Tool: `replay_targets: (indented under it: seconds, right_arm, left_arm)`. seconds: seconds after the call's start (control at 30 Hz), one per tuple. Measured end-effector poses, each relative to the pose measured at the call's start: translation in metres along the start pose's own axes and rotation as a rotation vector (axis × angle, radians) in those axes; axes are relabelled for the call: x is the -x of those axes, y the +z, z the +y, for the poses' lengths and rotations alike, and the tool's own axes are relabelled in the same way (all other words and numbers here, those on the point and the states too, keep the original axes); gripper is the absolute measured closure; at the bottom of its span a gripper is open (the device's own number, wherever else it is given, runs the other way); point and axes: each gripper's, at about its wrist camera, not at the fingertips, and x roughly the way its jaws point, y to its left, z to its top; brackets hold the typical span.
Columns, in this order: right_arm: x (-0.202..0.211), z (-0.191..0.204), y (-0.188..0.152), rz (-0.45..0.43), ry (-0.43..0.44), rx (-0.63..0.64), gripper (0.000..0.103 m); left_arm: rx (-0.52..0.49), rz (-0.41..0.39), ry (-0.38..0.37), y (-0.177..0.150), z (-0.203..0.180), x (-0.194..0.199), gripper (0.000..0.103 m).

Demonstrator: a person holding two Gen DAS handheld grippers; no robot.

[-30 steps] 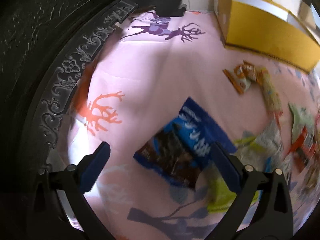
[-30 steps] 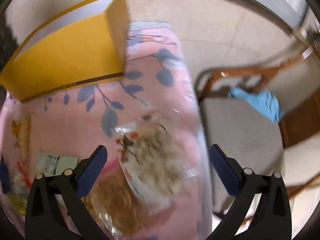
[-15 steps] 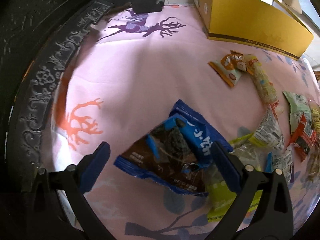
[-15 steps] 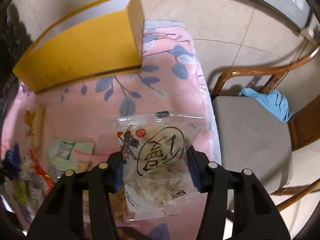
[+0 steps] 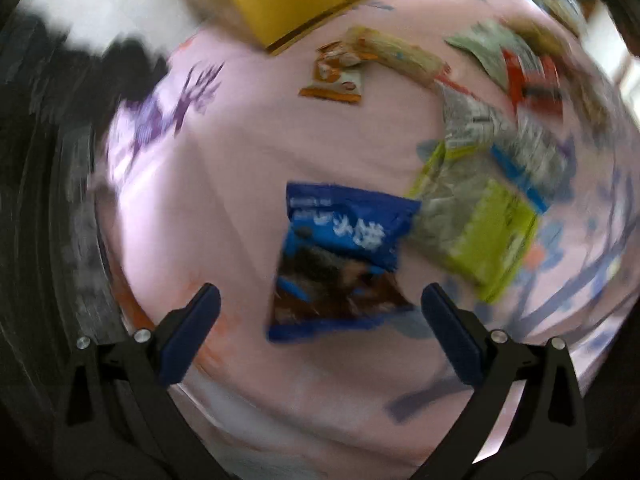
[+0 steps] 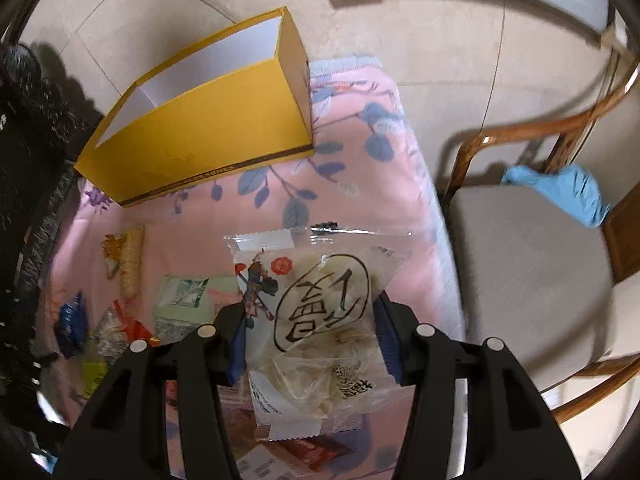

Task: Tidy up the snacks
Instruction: 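Grasp clear round-printed bun packet with right tool while left grasps blue biscuit packet, then carry both packets over the yellow box and open both tools to drop them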

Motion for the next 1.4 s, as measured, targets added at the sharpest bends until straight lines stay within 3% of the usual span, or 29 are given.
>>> replay_targets:
  seconds: [0.13,0.2,0.23,0.3,0.37,0.4,0.47,0.5,0.53,0.67,0.7,0.8,0.93,1.07,1.13,1.2,1.27,1.3,1.4]
  right_arm:
    - [0.001,0.001,-0.008,0.011,-0.005,0.002,0.050]
    - [0.004,-0.002,-0.010,0.015,-0.016,-0.006,0.050]
    - [0.008,-0.005,-0.010,0.009,-0.016,-0.016,0.050]
    - [0.014,-0.009,-0.009,-0.003,-0.022,-0.030,0.050]
    - [0.019,-0.014,-0.008,-0.014,-0.028,-0.039,0.050]
    - [0.020,-0.014,-0.009,-0.015,-0.031,-0.039,0.050]
    - [0.020,-0.015,-0.010,-0.021,-0.022,-0.043,0.050]
    - [0.021,-0.016,-0.011,-0.024,-0.009,-0.045,0.050]
    - [0.020,-0.015,-0.012,-0.023,0.007,-0.047,0.050]
    - [0.014,-0.006,-0.014,0.000,0.047,-0.026,0.050]
    - [0.014,-0.003,-0.015,0.003,0.053,-0.013,0.050]
    - [0.017,0.004,-0.017,0.008,0.078,0.010,0.050]
    - [0.017,0.006,-0.017,0.016,0.085,0.022,0.050]
    - [0.014,0.004,-0.017,0.023,0.094,0.009,0.050]
    - [0.011,0.005,-0.018,0.031,0.098,-0.002,0.050]
    - [0.010,0.007,-0.018,0.036,0.110,-0.003,0.050]
    - [0.010,0.011,-0.018,0.037,0.117,0.010,0.050]
    - [0.011,0.012,-0.017,0.036,0.112,0.015,0.050]
    - [0.015,0.012,-0.015,0.023,0.107,0.024,0.050]
  left_arm:
    - [0.017,0.077,-0.304,0.002,0.015,-0.036,0.002]
    - [-0.081,0.152,-0.230,-0.001,0.005,-0.063,0.002]
    - [-0.042,0.133,-0.261,-0.001,0.010,-0.065,0.002]
    - [0.101,0.103,-0.236,0.002,0.021,-0.069,0.002]
    - [0.324,0.078,-0.208,0.002,0.031,-0.070,0.008]
    - [0.428,0.042,-0.176,0.000,0.032,-0.066,0.020]
    - [0.495,0.019,-0.151,-0.002,0.025,-0.059,0.053]
    - [0.518,0.015,-0.146,-0.002,0.024,-0.056,0.092]
    - [0.564,0.029,-0.125,-0.003,0.023,-0.056,0.102]
    - [0.591,0.025,-0.081,-0.006,0.015,-0.057,0.102]
    - [0.594,0.031,-0.072,-0.007,0.012,-0.056,0.097]
    - [0.644,0.073,0.001,-0.015,0.007,-0.039,0.002]
    - [0.800,0.023,0.020,-0.029,0.009,-0.007,0.002]
    - [0.922,-0.053,-0.013,-0.001,0.023,0.007,0.002]
    - [0.920,-0.035,0.014,0.024,0.028,-0.005,0.002]
    - [0.885,0.045,0.063,0.048,0.034,-0.037,0.002]
    - [0.882,0.073,0.046,0.049,0.035,-0.057,0.003]
    - [0.892,0.068,0.012,0.050,0.036,-0.065,0.020]
    - [0.903,0.029,0.035,0.052,0.037,-0.068,0.034]
